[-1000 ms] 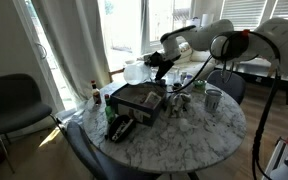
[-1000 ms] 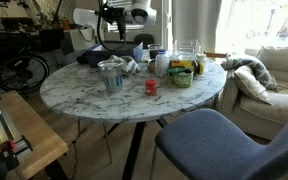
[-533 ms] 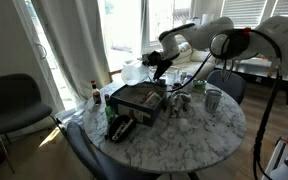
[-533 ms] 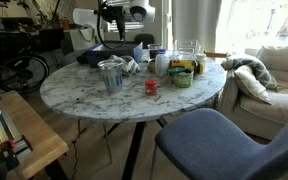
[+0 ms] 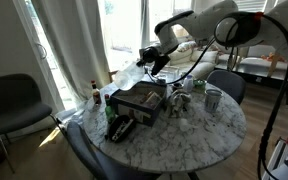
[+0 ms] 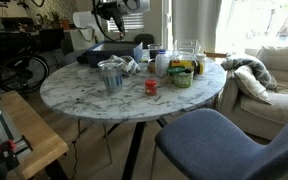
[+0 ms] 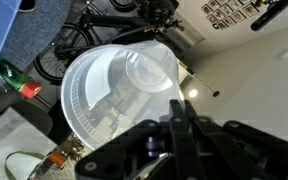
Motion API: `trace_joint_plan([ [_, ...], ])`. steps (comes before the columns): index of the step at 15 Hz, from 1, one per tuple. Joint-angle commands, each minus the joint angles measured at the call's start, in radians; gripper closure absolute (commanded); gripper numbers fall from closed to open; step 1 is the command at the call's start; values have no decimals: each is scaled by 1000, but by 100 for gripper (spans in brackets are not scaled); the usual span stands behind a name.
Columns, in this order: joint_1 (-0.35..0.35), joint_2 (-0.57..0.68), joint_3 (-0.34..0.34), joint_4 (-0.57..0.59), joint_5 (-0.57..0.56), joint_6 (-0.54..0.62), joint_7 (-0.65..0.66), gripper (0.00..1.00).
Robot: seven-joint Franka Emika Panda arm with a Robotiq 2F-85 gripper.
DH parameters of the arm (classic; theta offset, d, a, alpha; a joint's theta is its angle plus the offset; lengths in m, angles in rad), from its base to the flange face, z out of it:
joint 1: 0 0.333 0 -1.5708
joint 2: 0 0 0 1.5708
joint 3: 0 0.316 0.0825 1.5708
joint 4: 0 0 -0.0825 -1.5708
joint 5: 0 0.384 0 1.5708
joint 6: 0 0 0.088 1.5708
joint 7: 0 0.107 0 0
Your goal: Empty the plastic cup into the blue box and put it on the table
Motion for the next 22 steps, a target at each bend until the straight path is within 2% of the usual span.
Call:
trace_joint_plan([
  [1, 37, -179, -54, -225, -44, 132, -81, 99],
  [5, 80, -316, -80, -377, -88, 270, -100, 99],
  [8, 129, -435, -93, -505, -146, 426, -119, 99],
  [12, 183, -578, -84, -655, -220, 649, -116, 99],
  [17, 238, -721, -59, -803, -376, 890, -98, 99],
  [18, 207, -637, -48, -696, -321, 806, -80, 95],
  [22, 224, -698, -44, -763, -361, 860, -80, 95],
])
